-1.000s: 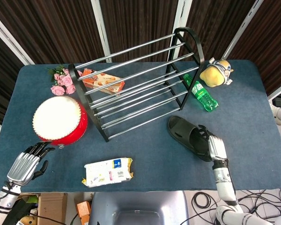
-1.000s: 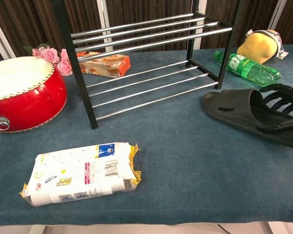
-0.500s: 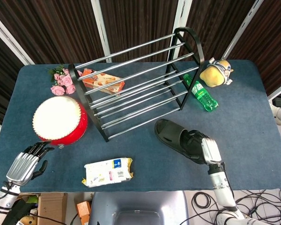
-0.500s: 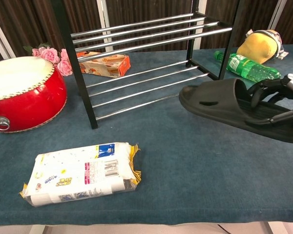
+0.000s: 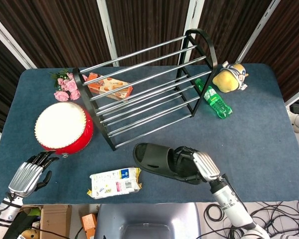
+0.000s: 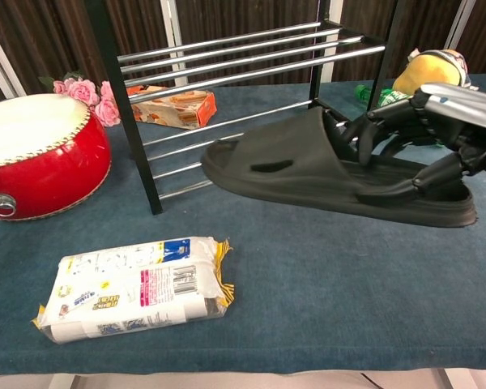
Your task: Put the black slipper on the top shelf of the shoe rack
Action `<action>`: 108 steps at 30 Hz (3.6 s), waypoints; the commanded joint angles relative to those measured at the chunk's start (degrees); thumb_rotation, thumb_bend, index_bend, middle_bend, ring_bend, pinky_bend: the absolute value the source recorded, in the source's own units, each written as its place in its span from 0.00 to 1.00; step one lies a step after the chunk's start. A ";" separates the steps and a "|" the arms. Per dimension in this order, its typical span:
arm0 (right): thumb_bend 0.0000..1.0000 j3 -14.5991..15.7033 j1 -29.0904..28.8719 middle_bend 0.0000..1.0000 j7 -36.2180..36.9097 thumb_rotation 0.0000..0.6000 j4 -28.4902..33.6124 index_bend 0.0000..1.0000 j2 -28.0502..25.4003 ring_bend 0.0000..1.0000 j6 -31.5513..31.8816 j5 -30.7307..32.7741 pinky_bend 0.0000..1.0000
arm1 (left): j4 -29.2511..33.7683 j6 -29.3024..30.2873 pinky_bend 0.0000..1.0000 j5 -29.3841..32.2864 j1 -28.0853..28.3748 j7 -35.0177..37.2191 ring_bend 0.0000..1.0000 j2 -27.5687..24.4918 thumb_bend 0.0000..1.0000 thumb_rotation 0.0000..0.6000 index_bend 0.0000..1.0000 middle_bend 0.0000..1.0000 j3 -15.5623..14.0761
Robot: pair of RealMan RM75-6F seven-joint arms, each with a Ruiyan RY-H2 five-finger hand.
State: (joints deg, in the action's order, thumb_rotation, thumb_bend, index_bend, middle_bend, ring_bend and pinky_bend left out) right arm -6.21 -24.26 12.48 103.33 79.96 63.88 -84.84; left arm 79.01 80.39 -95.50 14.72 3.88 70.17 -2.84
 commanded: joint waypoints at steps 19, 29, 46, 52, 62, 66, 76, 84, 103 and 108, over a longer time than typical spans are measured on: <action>0.35 -10.12 -5.82 0.57 -18.36 1.00 5.57 0.59 4.24 0.66 5.75 9.14 0.94 | 0.47 -0.44 0.34 0.18 -0.12 -0.53 0.17 -0.14 0.56 1.00 0.30 0.17 -0.29; 0.35 -18.61 -12.38 0.57 -27.68 1.00 -2.91 0.59 11.77 0.66 7.74 18.16 0.94 | 0.57 -0.61 0.35 0.27 -0.13 -0.58 0.17 -0.23 0.56 1.00 0.30 0.17 -0.33; 0.35 -26.90 -24.93 0.57 -27.71 1.00 -26.08 0.59 21.53 0.66 6.73 24.15 0.93 | 0.65 -2.18 0.35 0.89 0.33 -1.52 0.17 0.09 0.56 1.00 0.30 0.18 -0.36; 0.35 -27.72 -28.18 0.57 -25.21 1.00 -34.57 0.59 24.04 0.65 4.48 25.58 0.92 | 0.66 -2.86 0.35 1.36 0.53 -1.94 0.17 0.19 0.56 1.00 0.30 0.18 -0.25; 0.35 -25.72 -29.86 0.57 -20.81 1.00 -41.94 0.53 25.79 0.54 3.04 24.19 0.81 | 0.65 -2.88 0.35 1.45 0.57 -1.73 0.17 0.13 0.56 1.00 0.30 0.18 -0.23; 0.35 -24.89 -29.92 0.50 -19.25 1.00 -43.96 0.46 26.37 0.41 2.42 23.97 0.66 | 0.77 -2.90 0.35 1.37 0.63 -1.48 0.17 -0.03 0.56 1.00 0.30 0.18 -0.27; 0.32 -24.55 -30.60 0.35 -14.45 1.00 -49.00 0.33 28.01 0.21 1.19 23.79 0.38 | 0.84 -2.87 0.35 1.52 0.65 -1.11 0.18 -0.18 0.56 1.00 0.30 0.18 -0.20; 0.21 -23.08 -30.34 0.16 -15.24 1.00 -49.65 0.19 28.51 0.03 2.21 22.74 0.19 | 0.95 -2.78 0.35 1.49 0.60 -1.00 0.18 -0.31 0.56 1.00 0.30 0.19 -0.23; 0.10 -18.65 -26.52 0.00 -20.88 1.00 -39.07 0.00 24.52 0.00 5.10 19.61 0.11 | 1.34 -3.03 0.35 1.75 0.57 -1.13 0.18 -0.52 0.56 1.00 0.30 0.19 -0.25; 0.10 -17.50 -25.11 0.00 -23.69 1.00 -34.21 0.00 21.92 0.00 5.96 18.70 0.11 | 1.42 -3.41 0.35 1.74 0.69 -1.47 0.18 -0.42 0.56 1.00 0.30 0.19 -0.35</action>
State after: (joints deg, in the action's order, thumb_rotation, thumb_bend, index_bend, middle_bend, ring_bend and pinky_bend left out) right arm -24.30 -50.06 -10.08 67.70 102.93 69.38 -65.67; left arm 80.41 77.00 -93.76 15.40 2.43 69.74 -3.17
